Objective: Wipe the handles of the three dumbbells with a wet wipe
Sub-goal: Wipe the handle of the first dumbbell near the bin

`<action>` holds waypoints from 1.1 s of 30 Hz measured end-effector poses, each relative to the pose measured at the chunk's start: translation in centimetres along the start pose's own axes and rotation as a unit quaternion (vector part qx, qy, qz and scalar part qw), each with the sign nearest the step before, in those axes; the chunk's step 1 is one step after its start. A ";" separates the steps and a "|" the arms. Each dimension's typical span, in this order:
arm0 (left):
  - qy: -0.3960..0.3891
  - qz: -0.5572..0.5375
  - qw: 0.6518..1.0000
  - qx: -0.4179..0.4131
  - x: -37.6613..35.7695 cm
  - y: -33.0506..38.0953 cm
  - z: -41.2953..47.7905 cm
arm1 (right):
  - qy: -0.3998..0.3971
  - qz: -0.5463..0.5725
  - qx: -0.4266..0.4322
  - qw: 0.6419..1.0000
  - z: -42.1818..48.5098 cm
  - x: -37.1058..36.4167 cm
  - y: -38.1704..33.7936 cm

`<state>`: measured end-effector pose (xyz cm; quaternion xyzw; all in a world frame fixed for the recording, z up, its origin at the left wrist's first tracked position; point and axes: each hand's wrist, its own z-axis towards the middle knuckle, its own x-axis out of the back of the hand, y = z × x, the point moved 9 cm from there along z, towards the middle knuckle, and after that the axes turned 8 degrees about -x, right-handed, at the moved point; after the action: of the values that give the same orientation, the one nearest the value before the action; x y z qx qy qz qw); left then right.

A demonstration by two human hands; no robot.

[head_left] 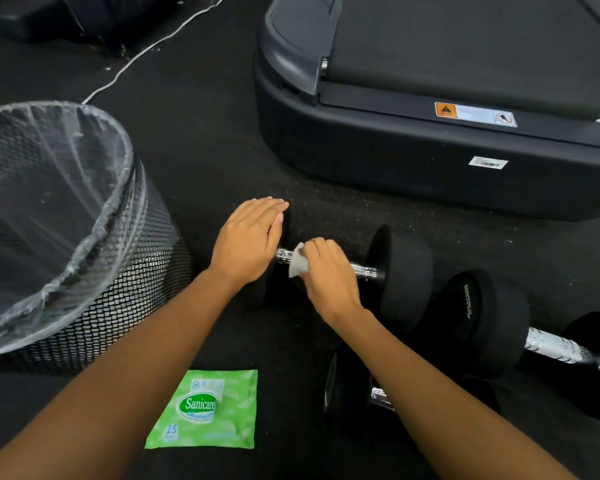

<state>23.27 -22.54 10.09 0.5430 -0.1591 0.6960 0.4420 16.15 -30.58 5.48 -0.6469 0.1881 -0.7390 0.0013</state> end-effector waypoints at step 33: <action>0.002 -0.005 1.000 0.006 0.0 -0.2 0.2 | -0.093 0.055 -0.009 0.994 1.9 -1.0 -1.0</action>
<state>23.53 -22.55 10.12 0.5452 -0.1513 0.6960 0.4421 18.36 -29.95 4.95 -0.7012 0.2294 -0.6729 0.0535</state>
